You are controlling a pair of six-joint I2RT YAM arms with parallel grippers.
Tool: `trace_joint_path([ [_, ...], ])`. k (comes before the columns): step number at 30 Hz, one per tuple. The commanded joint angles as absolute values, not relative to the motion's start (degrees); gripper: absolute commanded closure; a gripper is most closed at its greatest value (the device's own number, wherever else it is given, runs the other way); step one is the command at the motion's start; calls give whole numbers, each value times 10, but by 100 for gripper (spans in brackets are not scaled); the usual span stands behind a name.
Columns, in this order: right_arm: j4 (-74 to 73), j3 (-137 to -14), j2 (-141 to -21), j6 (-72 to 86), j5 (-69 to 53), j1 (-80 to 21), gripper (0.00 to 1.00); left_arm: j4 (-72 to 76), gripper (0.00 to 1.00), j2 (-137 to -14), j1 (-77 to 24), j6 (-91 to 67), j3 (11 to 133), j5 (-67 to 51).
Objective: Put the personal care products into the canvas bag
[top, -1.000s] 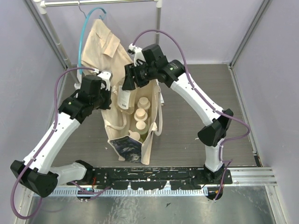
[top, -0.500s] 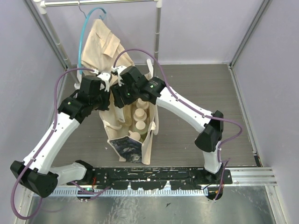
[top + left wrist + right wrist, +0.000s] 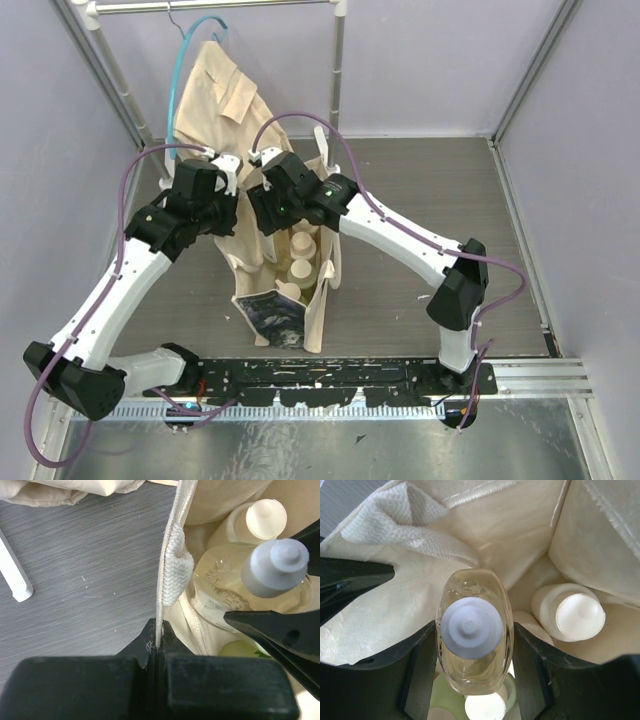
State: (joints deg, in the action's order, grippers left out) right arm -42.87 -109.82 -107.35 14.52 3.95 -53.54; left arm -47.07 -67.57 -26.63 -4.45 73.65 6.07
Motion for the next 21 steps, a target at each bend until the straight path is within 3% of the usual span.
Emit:
trace_joint_path([
  [1, -355, -1100, -1002, 154, 92, -539, 99, -470, 100, -678, -267, -34, 769, 50],
  [21, -292, -968, -1000, 205, 148, -539, 99, -484, 100, -683, -267, -40, 783, 53],
])
